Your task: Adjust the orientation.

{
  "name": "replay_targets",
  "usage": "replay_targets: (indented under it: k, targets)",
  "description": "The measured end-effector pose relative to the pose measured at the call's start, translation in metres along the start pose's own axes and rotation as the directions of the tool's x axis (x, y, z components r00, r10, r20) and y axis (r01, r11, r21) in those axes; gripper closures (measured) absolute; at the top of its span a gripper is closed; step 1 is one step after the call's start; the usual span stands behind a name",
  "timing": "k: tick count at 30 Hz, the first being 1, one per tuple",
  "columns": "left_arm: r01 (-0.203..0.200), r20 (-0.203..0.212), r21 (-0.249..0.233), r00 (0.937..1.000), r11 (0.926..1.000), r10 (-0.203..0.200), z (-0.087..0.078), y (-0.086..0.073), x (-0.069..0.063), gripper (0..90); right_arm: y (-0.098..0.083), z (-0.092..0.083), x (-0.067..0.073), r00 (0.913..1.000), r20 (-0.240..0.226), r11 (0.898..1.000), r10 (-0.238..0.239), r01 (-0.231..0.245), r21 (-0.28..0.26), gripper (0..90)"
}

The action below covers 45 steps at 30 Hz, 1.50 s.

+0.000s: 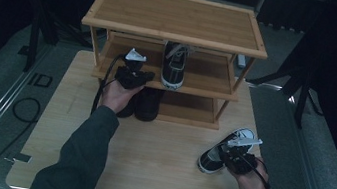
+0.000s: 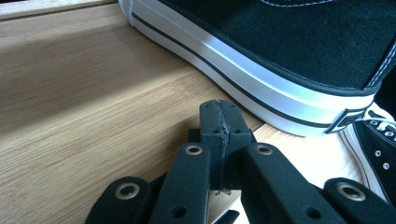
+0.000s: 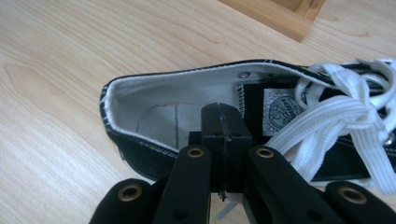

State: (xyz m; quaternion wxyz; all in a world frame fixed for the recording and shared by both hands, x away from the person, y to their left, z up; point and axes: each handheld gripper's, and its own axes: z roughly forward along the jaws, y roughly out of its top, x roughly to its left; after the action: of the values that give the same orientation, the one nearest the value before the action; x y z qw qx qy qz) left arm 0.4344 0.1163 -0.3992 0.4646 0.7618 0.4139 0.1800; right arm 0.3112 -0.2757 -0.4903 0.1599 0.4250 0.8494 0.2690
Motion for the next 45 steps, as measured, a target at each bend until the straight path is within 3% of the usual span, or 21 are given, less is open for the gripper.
replay_targets:
  k: [27, 35, 38, 45]
  targets:
    - [0.006, 0.005, -0.001, 1.0000, 1.0000, -0.006, 0.000, 0.000, 0.001, 89.9, -0.025, -0.021, -0.010, 0.9989, 0.045, 0.999, -0.006, 0.004, 0.038, 90.0]
    - [0.005, 0.007, 0.000, 1.0000, 1.0000, -0.005, 0.000, 0.000, 0.001, 89.9, -0.038, -0.030, -0.025, 0.9966, 0.074, 0.999, 0.037, -0.039, 0.037, 90.0]
    - [0.005, 0.008, 0.000, 1.0000, 1.0000, -0.005, 0.000, 0.000, 0.001, 89.9, -0.039, -0.034, -0.026, 0.9972, 0.057, 0.999, 0.048, -0.049, 0.018, 90.0]
    - [0.004, 0.009, 0.000, 1.0000, 1.0000, -0.004, 0.000, 0.000, 0.001, 89.9, -0.037, -0.047, -0.032, 0.9922, 0.103, 0.997, 0.071, -0.070, -0.011, 90.0]
